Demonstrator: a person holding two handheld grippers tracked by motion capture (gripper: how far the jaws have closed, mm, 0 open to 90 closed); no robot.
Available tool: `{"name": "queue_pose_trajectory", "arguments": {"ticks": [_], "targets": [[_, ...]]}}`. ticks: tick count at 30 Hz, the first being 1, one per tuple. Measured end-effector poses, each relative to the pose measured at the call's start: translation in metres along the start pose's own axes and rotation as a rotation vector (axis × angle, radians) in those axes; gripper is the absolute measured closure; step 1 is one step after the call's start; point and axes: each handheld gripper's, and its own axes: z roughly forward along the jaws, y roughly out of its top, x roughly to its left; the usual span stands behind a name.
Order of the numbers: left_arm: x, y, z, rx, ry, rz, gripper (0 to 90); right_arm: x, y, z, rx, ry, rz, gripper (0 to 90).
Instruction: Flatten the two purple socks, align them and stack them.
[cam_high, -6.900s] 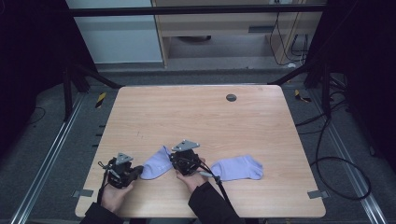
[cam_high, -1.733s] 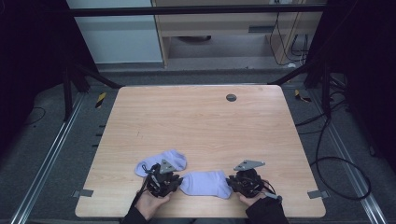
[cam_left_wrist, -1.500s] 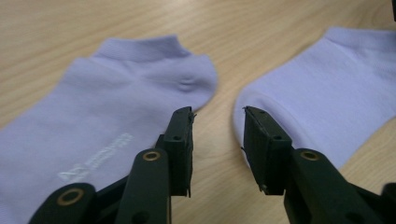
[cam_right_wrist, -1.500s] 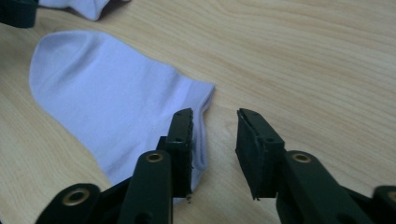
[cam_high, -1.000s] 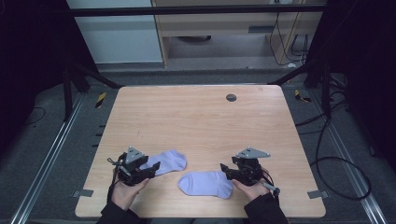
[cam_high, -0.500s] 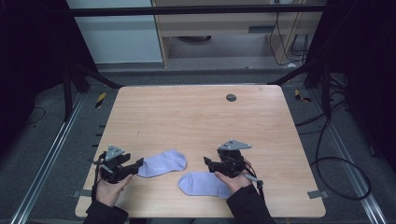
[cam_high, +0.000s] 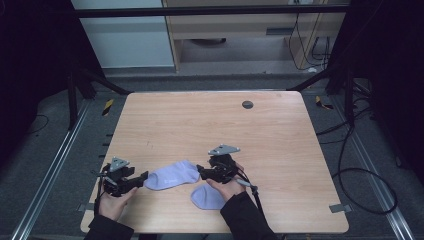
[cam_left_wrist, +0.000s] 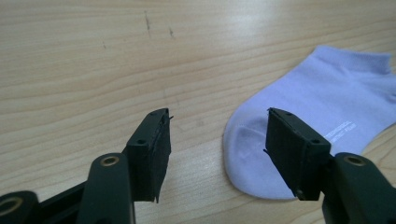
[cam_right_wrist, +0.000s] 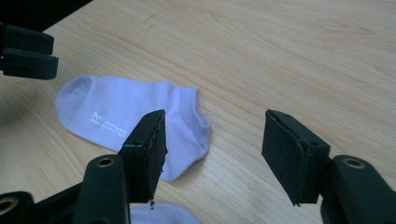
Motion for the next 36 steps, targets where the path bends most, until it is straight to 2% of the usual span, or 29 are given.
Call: {"name": "queue_pose_trajectory", "arguments": {"ticks": [3,6,8,18,19,24,26,29,33,36], "targets": [[-0.001,-0.002,0.005,0.034,0.002,0.014,46.6,0.006,0.003,0.019,0.026,-0.002,-0.010,44.9],[0.000,-0.003,0.007,0.039,-0.001,0.015,49.8,0.008,0.003,0.028,0.043,-0.007,-0.012,46.6],[0.001,-0.004,0.010,0.058,-0.008,0.012,54.8,0.009,0.001,0.041,0.069,-0.023,-0.028,49.1],[-0.001,-0.005,0.017,0.102,-0.022,0.010,66.7,0.008,-0.007,0.063,0.113,-0.040,-0.044,57.2],[-0.002,-0.005,0.018,0.109,-0.022,0.009,69.9,0.009,-0.009,0.066,0.121,-0.043,-0.049,59.3],[-0.002,-0.004,0.019,0.119,-0.030,-0.005,77.6,0.009,-0.008,0.067,0.118,-0.052,-0.052,67.7],[-0.003,-0.003,0.019,0.119,-0.038,-0.015,82.4,0.009,-0.008,0.067,0.122,-0.054,-0.051,74.7],[-0.004,-0.002,0.018,0.123,-0.038,-0.008,86.2,0.012,-0.008,0.067,0.122,-0.054,-0.055,85.0],[-0.004,-0.001,0.014,0.101,-0.050,-0.021,86.7,0.013,-0.006,0.062,0.111,-0.038,-0.048,86.7],[-0.006,0.002,0.009,0.080,-0.068,-0.024,86.8,0.011,-0.002,0.048,0.086,-0.017,-0.045,86.8]]}}
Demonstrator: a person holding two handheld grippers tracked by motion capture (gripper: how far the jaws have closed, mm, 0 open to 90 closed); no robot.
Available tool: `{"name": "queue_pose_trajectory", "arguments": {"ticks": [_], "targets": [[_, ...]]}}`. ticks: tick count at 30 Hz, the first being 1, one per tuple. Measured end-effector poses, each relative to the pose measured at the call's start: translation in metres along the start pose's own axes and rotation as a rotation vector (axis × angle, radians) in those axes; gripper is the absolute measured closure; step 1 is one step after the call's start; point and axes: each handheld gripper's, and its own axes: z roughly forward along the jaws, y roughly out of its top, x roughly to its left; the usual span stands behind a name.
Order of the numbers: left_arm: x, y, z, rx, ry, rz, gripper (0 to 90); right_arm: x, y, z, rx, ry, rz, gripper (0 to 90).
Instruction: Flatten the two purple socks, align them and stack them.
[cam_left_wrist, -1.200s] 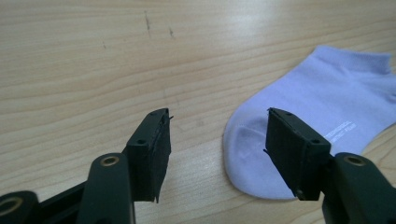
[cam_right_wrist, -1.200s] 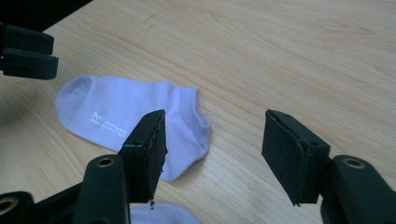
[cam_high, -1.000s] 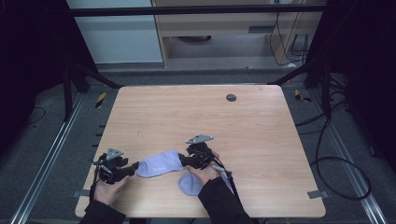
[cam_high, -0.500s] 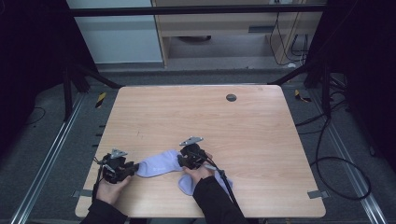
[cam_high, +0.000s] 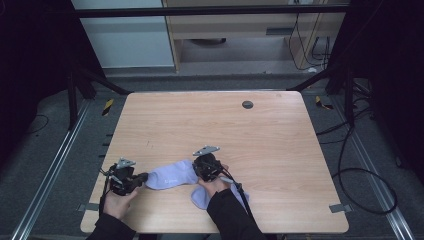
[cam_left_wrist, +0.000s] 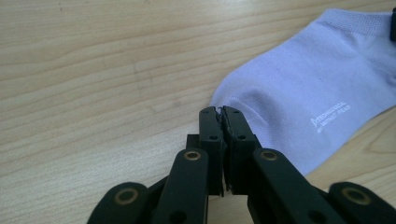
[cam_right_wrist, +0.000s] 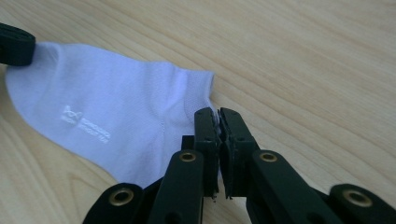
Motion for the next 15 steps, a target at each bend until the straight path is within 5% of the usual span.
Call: {"name": "queue_pose_trajectory", "arguments": {"ticks": [7,15], "targets": [[-0.019,0.008,-0.016,-0.072,-0.058,0.021,86.9,-0.004,0.002,-0.032,-0.034,0.025,0.008,86.8],[-0.041,0.016,-0.023,-0.098,-0.106,0.056,86.9,-0.016,-0.006,-0.066,-0.056,0.016,-0.013,86.8]]}}
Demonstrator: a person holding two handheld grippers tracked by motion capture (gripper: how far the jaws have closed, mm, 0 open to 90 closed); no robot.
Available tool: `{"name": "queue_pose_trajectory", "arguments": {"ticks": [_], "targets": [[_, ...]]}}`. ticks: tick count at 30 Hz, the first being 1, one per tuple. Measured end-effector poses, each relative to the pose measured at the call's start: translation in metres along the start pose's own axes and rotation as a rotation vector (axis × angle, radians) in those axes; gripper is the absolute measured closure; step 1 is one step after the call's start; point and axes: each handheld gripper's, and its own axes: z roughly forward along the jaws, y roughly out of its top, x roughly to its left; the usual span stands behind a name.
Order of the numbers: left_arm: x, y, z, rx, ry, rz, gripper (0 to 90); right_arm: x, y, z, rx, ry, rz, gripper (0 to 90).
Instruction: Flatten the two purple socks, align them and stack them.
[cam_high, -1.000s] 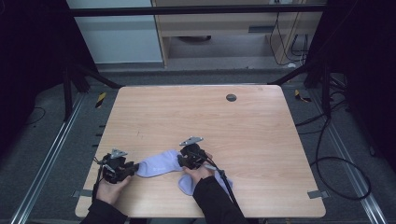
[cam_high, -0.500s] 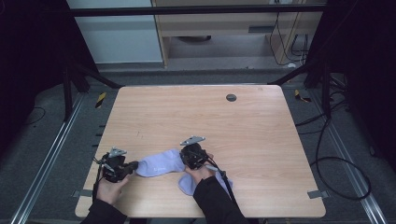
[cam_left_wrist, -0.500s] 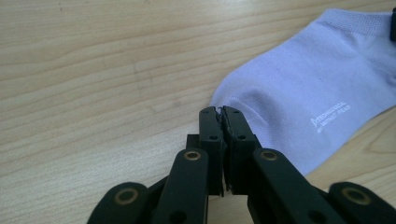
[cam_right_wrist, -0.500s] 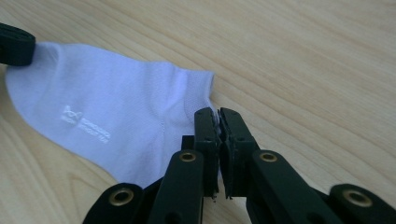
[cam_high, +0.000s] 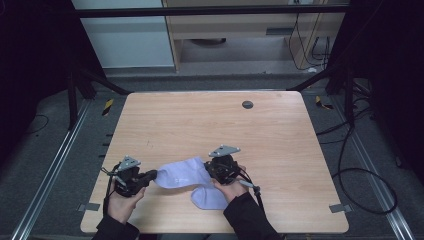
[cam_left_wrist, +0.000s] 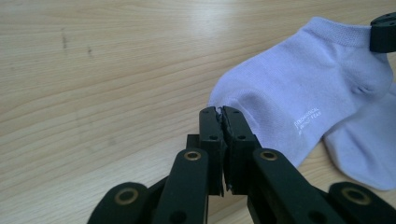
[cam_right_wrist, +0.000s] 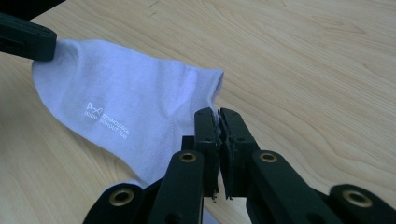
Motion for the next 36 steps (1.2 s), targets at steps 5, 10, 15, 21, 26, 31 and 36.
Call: {"name": "queue_pose_trajectory", "arguments": {"ticks": [5,10,15,21,26,31,36], "targets": [[-0.013,0.003,0.001,0.000,-0.018,0.023,86.8,-0.006,-0.006,-0.017,-0.004,-0.001,-0.006,86.8],[-0.030,0.007,0.005,0.010,-0.052,0.045,86.9,-0.015,-0.018,-0.040,-0.005,-0.009,-0.003,86.8],[-0.044,0.006,0.012,0.041,-0.082,0.067,86.8,-0.020,-0.029,-0.057,-0.005,-0.013,0.005,86.8],[-0.062,0.005,0.022,0.077,-0.116,0.104,86.8,-0.024,-0.048,-0.076,-0.005,-0.016,0.020,86.8],[-0.071,0.004,0.028,0.093,-0.131,0.120,86.8,-0.027,-0.059,-0.084,0.002,-0.023,0.027,86.8],[-0.083,0.000,0.038,0.127,-0.146,0.149,86.8,-0.030,-0.072,-0.090,0.020,-0.028,0.047,86.7],[-0.087,-0.003,0.046,0.150,-0.148,0.158,86.8,-0.031,-0.080,-0.088,0.044,-0.025,0.048,86.7]]}}
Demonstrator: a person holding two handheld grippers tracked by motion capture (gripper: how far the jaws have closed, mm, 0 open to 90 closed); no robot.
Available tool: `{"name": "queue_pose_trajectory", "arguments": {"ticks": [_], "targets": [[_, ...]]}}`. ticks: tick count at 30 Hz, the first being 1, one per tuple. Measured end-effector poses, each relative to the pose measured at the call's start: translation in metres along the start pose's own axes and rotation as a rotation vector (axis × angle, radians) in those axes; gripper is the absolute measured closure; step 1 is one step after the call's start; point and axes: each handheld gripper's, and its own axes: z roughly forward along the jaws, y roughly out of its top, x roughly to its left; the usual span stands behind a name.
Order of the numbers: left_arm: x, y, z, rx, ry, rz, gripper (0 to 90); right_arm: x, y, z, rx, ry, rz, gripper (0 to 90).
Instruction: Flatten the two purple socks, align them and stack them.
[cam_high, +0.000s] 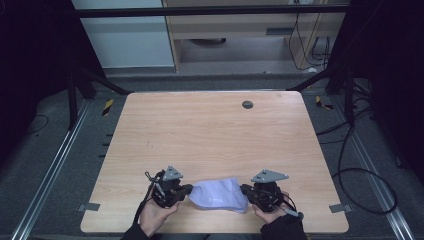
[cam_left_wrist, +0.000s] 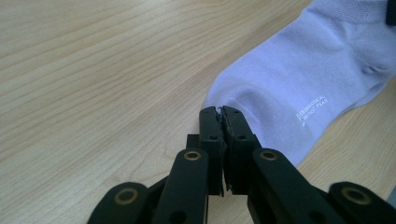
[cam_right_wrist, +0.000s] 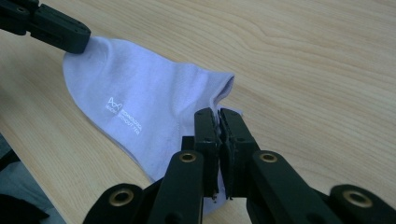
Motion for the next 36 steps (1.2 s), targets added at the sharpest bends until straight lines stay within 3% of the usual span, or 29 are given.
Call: {"name": "queue_pose_trajectory", "arguments": {"ticks": [22,31,36], "targets": [[0.001,-0.002,0.017,0.032,0.014,0.016,85.9,-0.008,-0.012,0.012,0.067,-0.005,0.017,85.9],[0.003,-0.003,0.017,0.022,0.022,0.013,78.4,-0.013,-0.017,0.017,0.083,-0.024,0.026,78.5],[0.006,-0.002,0.012,-0.014,0.032,0.011,71.0,-0.016,-0.017,0.017,0.064,-0.025,0.029,74.2]]}}
